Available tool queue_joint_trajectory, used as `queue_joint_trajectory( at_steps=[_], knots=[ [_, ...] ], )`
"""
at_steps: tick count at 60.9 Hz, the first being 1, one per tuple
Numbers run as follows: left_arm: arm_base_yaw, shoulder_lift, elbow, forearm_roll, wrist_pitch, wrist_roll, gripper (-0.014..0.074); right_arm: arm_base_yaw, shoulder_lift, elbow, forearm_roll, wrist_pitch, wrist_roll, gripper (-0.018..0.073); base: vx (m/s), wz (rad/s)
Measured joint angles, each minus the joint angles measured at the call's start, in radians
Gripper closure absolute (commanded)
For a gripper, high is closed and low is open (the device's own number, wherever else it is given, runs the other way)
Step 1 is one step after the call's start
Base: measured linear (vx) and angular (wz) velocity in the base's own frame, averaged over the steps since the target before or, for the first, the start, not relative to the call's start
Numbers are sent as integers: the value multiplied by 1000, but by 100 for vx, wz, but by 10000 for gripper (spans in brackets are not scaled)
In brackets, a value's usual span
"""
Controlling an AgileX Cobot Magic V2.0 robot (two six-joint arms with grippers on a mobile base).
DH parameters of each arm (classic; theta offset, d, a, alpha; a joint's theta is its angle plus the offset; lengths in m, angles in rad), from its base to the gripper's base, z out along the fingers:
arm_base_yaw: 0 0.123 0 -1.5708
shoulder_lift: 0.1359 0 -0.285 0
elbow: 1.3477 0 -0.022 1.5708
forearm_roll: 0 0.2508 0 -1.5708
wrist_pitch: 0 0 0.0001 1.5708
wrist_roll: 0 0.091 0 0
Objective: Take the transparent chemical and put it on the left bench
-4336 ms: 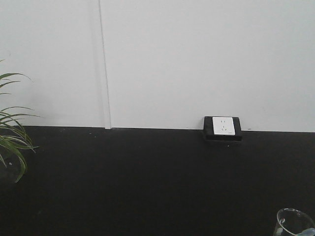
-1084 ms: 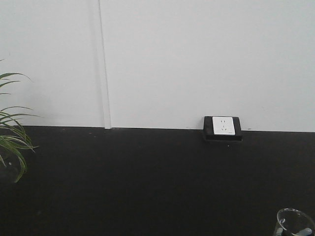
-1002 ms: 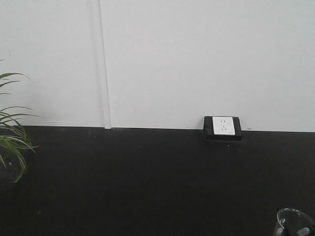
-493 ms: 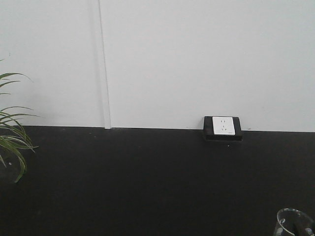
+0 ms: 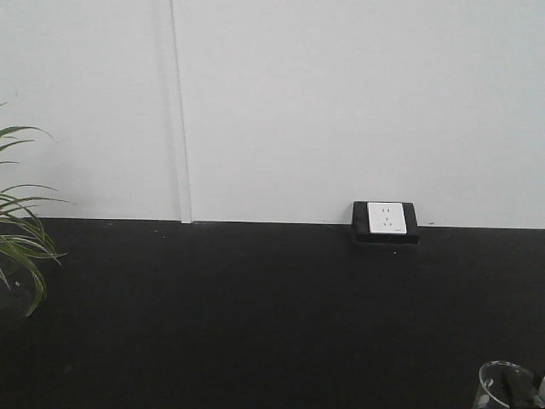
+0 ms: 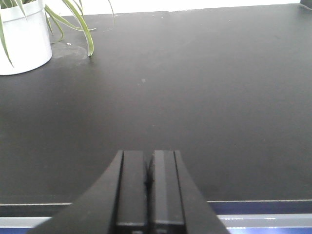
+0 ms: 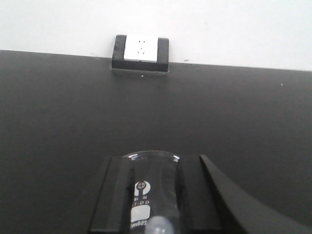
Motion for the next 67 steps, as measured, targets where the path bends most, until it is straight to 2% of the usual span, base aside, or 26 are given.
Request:
queue_joint_trajectory(
  at_steps=[19,47,55,56,61,67],
  knots=[
    [0,0,0,0,0,0,600,0,16,0,0,44,37,277,0,0],
    [0,0,0,0,0,0,600,0,-15,0,0,84,42,503,0,0],
    [0,0,0,0,0,0,600,0,-119,0,-7,157,44,529,0,0],
    [0,0,0,0,0,0,600,0,-256,1,-56,249,44,530,0,0],
    [0,0,0,0,0,0,600,0,-393,1,-119,379,67,529,0,0],
    [0,0,0,0,0,0,600,0,-561,2,-193,532,147,529,0,0]
  ],
)
